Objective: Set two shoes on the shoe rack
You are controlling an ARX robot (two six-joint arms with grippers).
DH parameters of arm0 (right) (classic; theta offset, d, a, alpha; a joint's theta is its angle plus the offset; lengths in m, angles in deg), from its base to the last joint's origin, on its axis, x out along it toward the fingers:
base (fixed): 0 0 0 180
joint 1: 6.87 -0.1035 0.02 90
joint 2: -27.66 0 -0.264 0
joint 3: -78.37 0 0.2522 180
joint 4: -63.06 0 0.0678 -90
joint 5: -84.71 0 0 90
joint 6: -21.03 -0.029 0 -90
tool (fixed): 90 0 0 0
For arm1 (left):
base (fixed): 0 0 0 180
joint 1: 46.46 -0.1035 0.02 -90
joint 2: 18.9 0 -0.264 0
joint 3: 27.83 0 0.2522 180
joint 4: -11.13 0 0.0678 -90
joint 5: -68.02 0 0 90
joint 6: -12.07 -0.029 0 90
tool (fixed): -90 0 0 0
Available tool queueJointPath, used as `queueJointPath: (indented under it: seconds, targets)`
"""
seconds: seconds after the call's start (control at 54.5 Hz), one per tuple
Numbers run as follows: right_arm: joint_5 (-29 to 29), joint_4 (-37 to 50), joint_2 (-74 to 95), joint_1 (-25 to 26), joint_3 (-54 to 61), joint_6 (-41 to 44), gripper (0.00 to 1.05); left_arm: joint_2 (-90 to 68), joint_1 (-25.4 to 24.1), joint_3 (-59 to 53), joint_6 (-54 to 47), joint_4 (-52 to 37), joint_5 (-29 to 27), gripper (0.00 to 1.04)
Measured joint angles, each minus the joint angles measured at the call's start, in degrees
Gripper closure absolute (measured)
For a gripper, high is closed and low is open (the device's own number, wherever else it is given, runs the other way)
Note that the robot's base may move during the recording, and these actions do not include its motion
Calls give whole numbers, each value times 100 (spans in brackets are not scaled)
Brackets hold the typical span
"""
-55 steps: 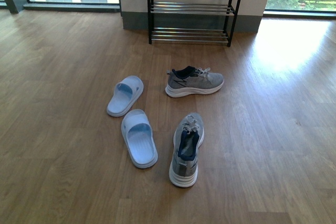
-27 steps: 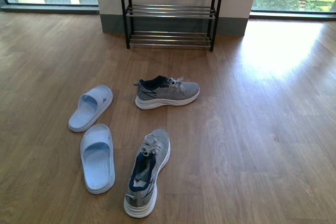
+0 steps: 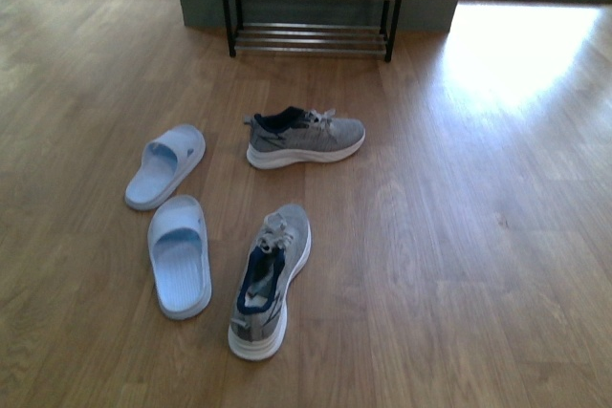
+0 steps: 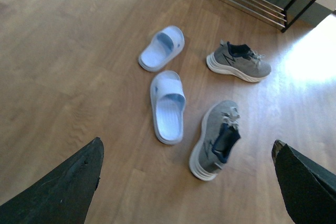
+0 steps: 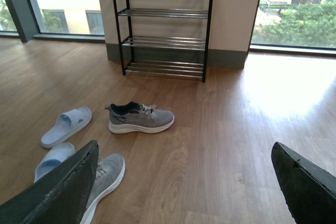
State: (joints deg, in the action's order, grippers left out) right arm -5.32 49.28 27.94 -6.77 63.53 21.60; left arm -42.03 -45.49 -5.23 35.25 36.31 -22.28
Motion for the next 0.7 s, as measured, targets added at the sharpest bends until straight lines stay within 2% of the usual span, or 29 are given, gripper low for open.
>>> queueJointPath:
  seconds: [0.147,0.312,0.495,0.587,0.697]
  targets:
    - [0,0,0,0,0,0,9,-1926,273,496,57,-1084,153,9]
    - [0,0,0,0,0,0,9,-4745,809,1082,-544,-2201,-131,9]
    - [0,0,0,0,0,0,9,-6940,942,1956,-1239,-2811,-448,9]
    - [0,0,0,0,0,0,9,-7943,1047,2468,-1792,-3383,-713,9]
    - [2,0,0,0,0,0,9,-9075,1117,3147,-2232,-3779,-785,9]
